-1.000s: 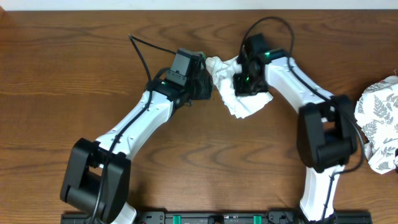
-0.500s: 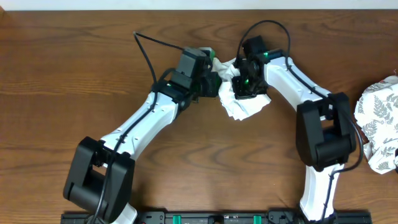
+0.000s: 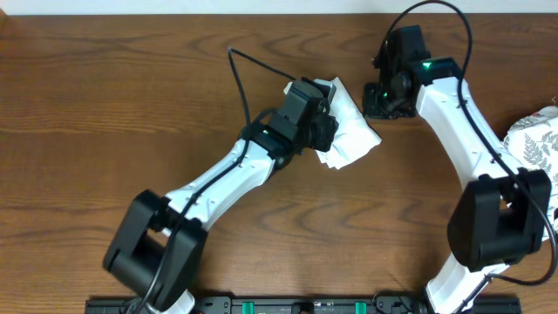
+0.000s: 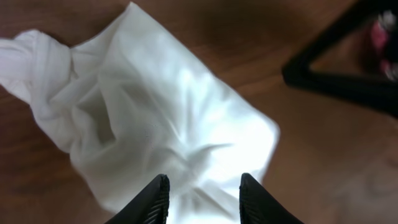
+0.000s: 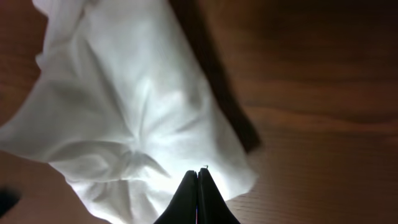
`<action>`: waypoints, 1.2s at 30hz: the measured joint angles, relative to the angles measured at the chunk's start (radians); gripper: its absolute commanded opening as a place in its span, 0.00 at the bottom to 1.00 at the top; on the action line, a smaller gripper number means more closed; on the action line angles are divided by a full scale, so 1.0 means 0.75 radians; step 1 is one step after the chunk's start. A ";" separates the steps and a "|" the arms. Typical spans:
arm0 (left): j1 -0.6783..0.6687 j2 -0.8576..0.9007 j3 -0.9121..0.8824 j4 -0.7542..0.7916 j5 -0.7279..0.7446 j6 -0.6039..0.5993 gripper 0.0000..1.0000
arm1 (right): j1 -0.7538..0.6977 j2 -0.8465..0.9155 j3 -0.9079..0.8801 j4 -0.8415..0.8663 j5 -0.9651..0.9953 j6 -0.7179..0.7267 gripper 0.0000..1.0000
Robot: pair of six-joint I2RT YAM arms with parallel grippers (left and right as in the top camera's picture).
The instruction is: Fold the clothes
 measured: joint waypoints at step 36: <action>0.154 0.215 0.000 0.201 -0.133 0.107 0.40 | -0.034 0.120 -0.135 0.081 -0.237 -0.174 0.01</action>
